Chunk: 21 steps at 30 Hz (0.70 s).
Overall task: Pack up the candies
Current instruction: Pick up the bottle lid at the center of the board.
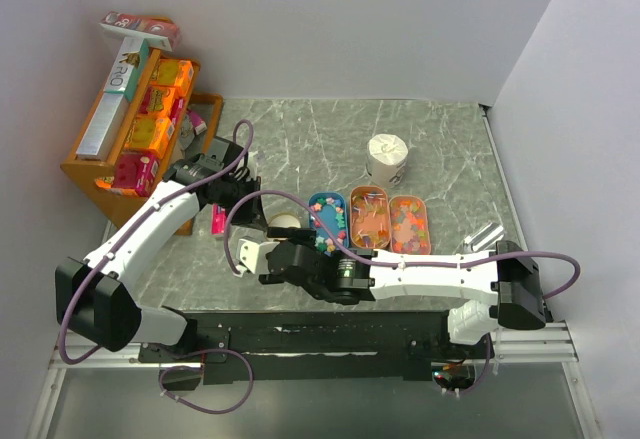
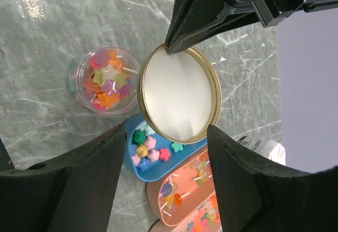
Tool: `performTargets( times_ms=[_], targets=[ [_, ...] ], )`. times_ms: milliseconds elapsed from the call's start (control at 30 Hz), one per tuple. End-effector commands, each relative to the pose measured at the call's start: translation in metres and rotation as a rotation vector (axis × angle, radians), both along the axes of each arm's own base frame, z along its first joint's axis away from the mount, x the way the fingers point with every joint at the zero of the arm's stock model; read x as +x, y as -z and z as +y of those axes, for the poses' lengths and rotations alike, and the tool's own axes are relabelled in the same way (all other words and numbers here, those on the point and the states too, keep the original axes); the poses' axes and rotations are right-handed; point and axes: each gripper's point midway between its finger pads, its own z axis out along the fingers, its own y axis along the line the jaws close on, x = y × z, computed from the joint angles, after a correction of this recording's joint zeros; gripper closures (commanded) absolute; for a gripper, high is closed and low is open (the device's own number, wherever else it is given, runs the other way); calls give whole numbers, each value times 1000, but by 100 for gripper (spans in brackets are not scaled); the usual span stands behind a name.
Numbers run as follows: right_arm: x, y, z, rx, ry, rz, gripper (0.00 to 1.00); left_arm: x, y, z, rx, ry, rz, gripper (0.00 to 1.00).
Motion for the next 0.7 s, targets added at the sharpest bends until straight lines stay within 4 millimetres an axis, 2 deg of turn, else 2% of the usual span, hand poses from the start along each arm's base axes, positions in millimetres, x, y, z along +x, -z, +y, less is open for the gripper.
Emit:
performTargets(
  times_ms=[0,133,267,467,667],
  targets=[
    [-2,-27,5,90,11,-12,30,4,0,-3,-7,-12,-7,99],
    [-2,-21,8,74,-2,-16,30,2,-7,-8,-42,7,-5,99],
    [3,-5,12,21,20,-21,29,0,-12,-6,-36,20,-20,99],
    [13,8,18,-18,57,-69,27,-7,-16,-9,-66,43,-17,99],
    [27,8,16,-16,132,-114,30,-10,-16,-10,-74,48,-15,99]
  ],
)
